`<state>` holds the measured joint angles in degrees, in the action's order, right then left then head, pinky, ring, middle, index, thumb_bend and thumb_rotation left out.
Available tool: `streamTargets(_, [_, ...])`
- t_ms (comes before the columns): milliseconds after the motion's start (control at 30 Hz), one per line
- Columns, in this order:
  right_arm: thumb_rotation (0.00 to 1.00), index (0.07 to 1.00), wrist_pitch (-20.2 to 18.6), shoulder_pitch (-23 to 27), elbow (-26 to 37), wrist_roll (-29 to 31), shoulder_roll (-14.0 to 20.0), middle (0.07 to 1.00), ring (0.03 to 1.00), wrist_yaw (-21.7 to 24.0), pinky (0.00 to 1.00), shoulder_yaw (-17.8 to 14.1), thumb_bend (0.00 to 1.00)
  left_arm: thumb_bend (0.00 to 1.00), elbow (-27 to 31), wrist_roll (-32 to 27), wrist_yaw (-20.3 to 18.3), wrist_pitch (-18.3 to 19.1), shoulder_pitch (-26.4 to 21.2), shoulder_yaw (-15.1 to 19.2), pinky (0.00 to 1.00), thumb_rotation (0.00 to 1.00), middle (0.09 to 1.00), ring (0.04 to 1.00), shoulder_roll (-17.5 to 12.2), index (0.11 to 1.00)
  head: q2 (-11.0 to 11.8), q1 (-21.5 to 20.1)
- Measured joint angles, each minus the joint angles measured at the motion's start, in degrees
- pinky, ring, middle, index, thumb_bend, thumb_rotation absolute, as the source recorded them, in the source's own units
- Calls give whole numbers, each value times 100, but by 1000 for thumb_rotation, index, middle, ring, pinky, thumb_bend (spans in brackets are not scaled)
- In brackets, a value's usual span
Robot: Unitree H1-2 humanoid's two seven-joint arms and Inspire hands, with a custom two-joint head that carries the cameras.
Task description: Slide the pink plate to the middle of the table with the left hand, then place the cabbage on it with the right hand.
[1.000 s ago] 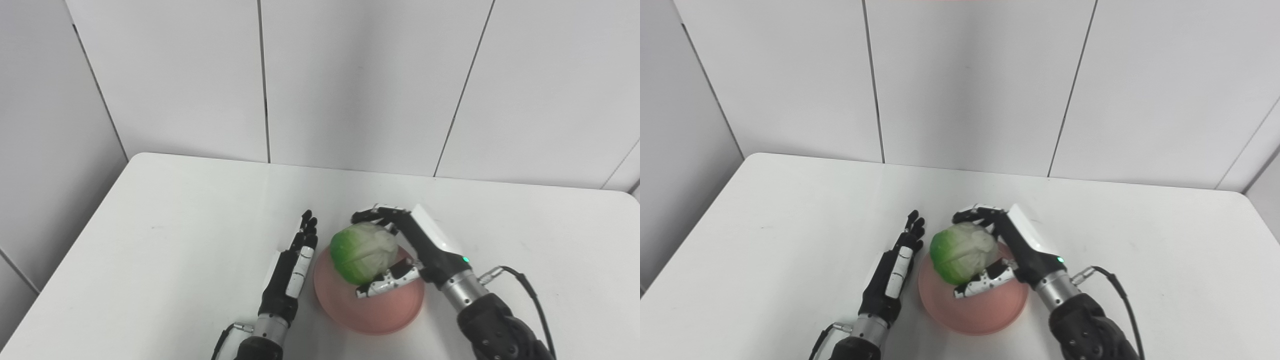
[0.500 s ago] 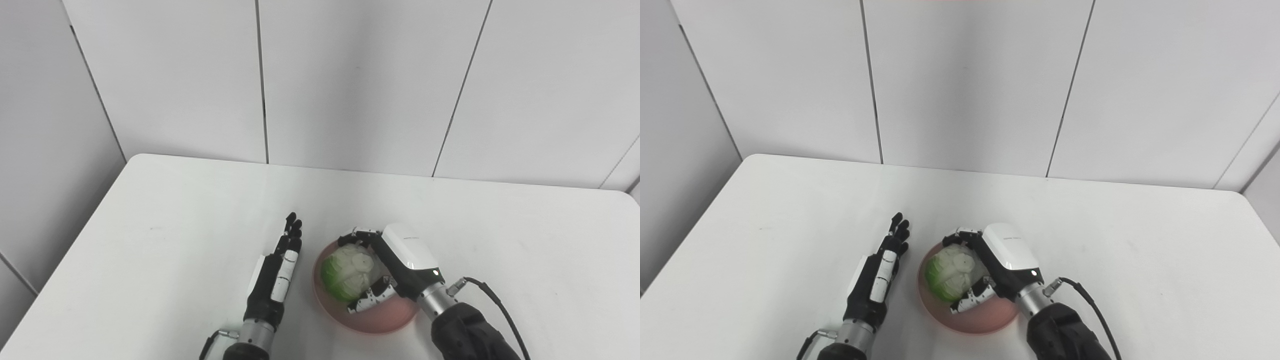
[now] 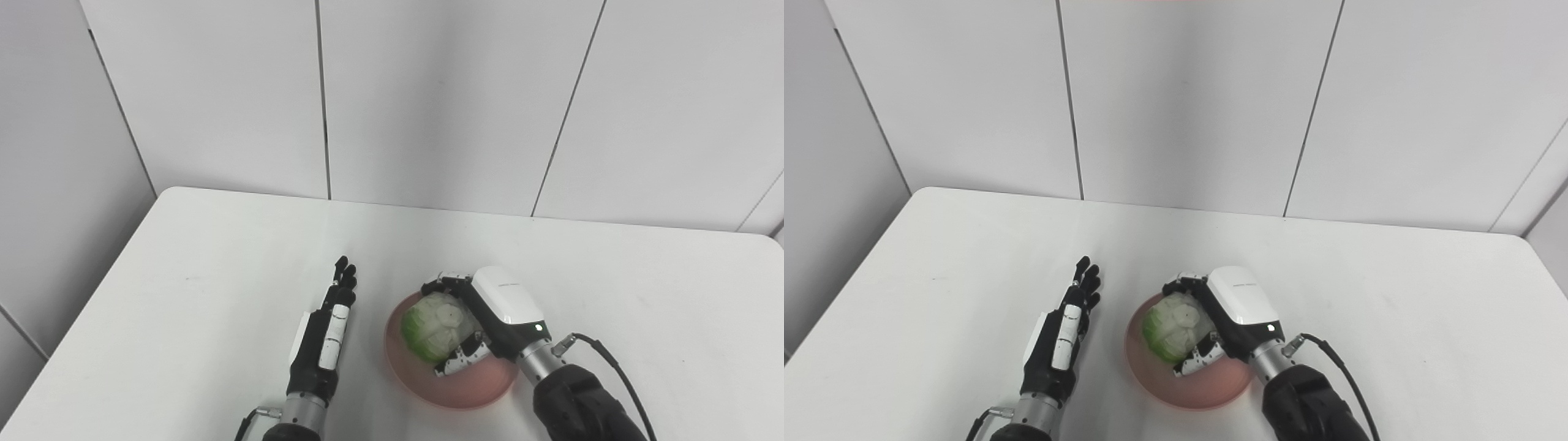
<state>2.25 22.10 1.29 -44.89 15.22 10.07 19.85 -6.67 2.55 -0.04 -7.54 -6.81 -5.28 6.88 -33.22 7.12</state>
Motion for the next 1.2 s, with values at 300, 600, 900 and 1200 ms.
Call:
streamTargets(300, [320, 881, -1057, 303, 1294, 303, 798, 904, 936, 2477, 896, 17, 821, 702, 1, 4, 0, 1, -1, -13, 1000, 1000, 1000, 1000, -9, 1000, -9, -9])
streamTargets(600, [347, 967, -1280, 485, 1648, 1223, 1148, 991, 998, 3175, 984, -398, 940, 706, -2, 2, 2, 4, -2, -21, 1000, 1000, 1000, 1000, -10, 1000, -9, -53])
streamTargets(900, [528, 1000, -654, -484, 1293, 2424, 669, 1000, 997, 1655, 852, -1617, 870, 714, -32, -14, -1, 2, -6, -11, 1000, 1000, 1000, 1000, -12, 1000, 35, -333])
streamTargets(1200, [825, 1000, 302, -1469, -35, 3984, -739, 1000, 1000, 201, 998, -2397, 763, 687, -27, -19, -9, -60, -7, 38, 1000, 1000, 1000, 1000, -89, 1000, 52, -448])
